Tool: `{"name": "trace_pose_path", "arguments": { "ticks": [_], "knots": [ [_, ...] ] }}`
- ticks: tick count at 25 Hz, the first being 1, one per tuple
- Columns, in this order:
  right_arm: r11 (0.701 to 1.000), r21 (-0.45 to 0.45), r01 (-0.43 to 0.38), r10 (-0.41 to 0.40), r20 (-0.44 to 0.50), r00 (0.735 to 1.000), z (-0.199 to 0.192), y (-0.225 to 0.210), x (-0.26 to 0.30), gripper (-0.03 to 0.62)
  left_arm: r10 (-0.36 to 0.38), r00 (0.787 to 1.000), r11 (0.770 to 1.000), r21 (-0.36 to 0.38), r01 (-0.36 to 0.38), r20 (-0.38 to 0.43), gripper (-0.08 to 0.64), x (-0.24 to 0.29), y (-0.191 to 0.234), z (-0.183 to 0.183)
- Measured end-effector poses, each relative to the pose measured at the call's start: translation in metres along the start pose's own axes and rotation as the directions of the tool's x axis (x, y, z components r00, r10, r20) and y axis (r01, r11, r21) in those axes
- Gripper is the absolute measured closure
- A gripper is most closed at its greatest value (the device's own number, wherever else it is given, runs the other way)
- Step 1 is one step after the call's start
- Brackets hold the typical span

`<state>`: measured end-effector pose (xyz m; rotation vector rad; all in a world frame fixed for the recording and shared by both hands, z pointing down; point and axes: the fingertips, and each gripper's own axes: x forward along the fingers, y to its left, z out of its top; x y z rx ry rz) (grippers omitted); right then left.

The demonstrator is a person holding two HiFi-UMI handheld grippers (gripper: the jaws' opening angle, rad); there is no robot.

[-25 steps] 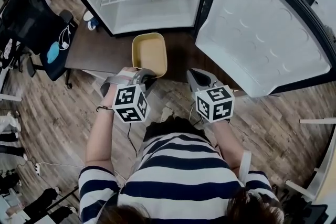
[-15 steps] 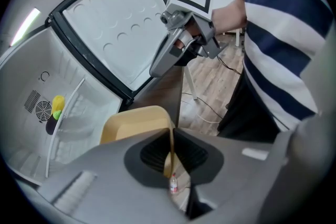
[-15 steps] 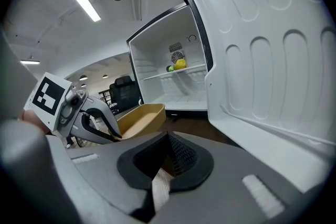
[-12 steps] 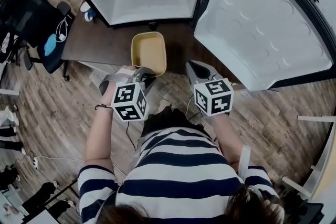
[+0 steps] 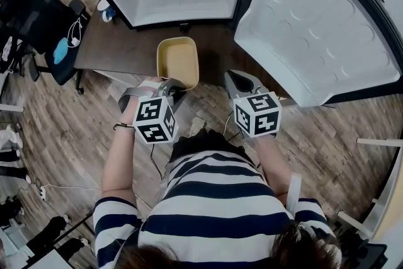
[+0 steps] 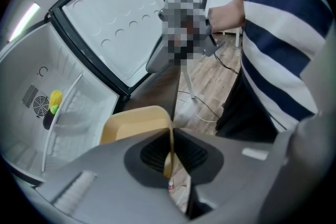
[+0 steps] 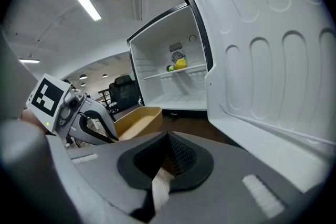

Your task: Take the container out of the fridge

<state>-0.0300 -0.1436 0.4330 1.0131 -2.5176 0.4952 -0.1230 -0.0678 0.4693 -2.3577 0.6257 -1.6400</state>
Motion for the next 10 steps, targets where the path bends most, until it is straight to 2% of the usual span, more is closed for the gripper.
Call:
{"name": "trace_pose_path", "arguments": {
  "ticks": [10],
  "knots": [
    [1.000, -0.003, 0.003, -0.003, -0.001, 1.000, -0.0012, 0.0026, 0.0001, 0.598, 0.000, 1.000, 1.000, -0.002, 0.000, -0.001, 0.560, -0.0040, -0.0008, -0.0052]
  ]
}}
